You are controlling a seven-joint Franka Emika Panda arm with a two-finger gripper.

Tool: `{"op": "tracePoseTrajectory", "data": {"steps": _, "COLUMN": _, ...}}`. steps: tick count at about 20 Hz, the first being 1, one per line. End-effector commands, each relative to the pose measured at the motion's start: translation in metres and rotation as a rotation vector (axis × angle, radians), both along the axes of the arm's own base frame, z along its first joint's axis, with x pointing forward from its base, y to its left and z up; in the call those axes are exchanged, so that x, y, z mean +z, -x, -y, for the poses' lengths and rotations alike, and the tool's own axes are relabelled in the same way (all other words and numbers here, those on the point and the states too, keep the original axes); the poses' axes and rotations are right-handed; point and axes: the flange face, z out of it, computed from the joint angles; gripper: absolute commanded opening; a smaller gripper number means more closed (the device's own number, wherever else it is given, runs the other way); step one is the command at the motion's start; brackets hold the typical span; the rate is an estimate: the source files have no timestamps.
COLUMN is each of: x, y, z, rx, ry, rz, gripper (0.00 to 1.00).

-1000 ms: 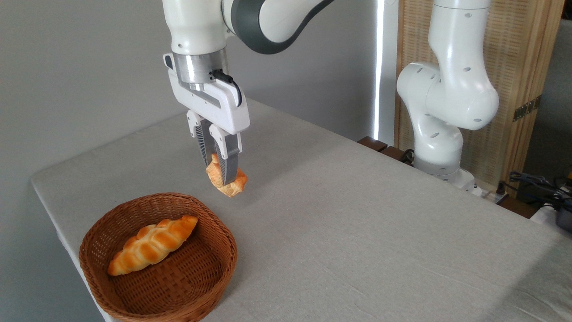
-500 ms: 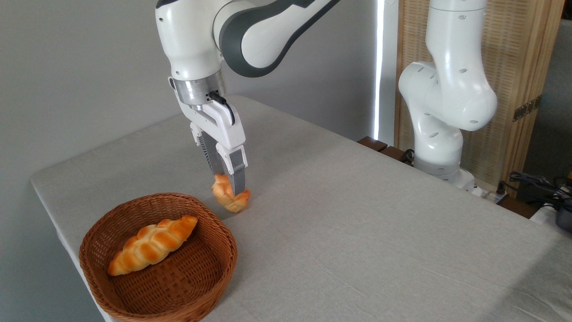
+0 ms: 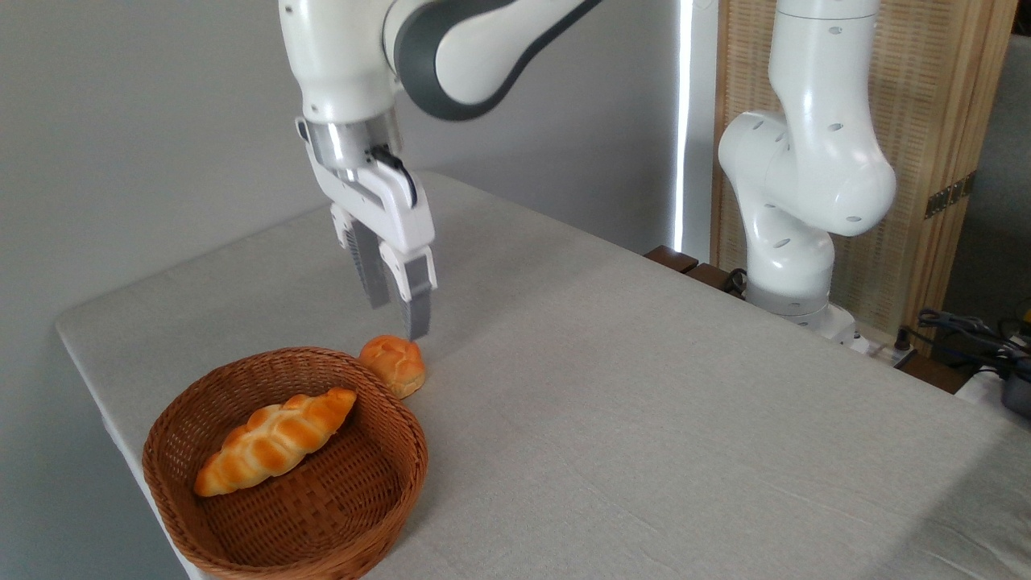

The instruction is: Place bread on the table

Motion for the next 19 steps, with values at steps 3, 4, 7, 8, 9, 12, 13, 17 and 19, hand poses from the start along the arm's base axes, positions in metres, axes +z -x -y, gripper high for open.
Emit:
{"op": "tracePoseTrajectory", "data": {"steps": 3, "x": 0.084, "y": -0.004, "z": -0.021, "rx": 0.042, "ry": 0.04, "rz": 0.109, "gripper": 1.0}}
{"op": "tracePoseTrajectory", "data": {"steps": 4, "x": 0.097, "y": -0.01, "z": -0.039, "rx": 0.074, "ry": 0.047, "rz": 0.124, "gripper": 1.0}}
{"op": "tracePoseTrajectory", "data": {"steps": 7, "x": 0.098, "y": -0.014, "z": -0.063, "rx": 0.107, "ry": 0.044, "rz": 0.105, "gripper": 1.0}}
{"op": "tracePoseTrajectory", "data": {"steps": 8, "x": 0.099, "y": -0.014, "z": -0.068, "rx": 0.112, "ry": 0.043, "rz": 0.099, "gripper": 1.0}}
{"op": "tracePoseTrajectory", "data": {"steps": 9, "x": 0.099, "y": -0.017, "z": -0.078, "rx": 0.131, "ry": 0.044, "rz": 0.1, "gripper": 1.0}}
{"op": "tracePoseTrajectory", "data": {"steps": 12, "x": 0.099, "y": -0.02, "z": -0.093, "rx": 0.155, "ry": 0.045, "rz": 0.097, "gripper": 1.0}}
{"op": "tracePoseTrajectory", "data": {"steps": 13, "x": 0.099, "y": -0.021, "z": -0.101, "rx": 0.169, "ry": 0.046, "rz": 0.096, "gripper": 1.0}}
{"op": "tracePoseTrajectory", "data": {"steps": 17, "x": 0.101, "y": -0.02, "z": -0.119, "rx": 0.159, "ry": 0.045, "rz": 0.081, "gripper": 1.0}}
{"op": "tracePoseTrajectory", "data": {"steps": 19, "x": 0.101, "y": -0.019, "z": -0.117, "rx": 0.154, "ry": 0.053, "rz": 0.07, "gripper": 1.0}}
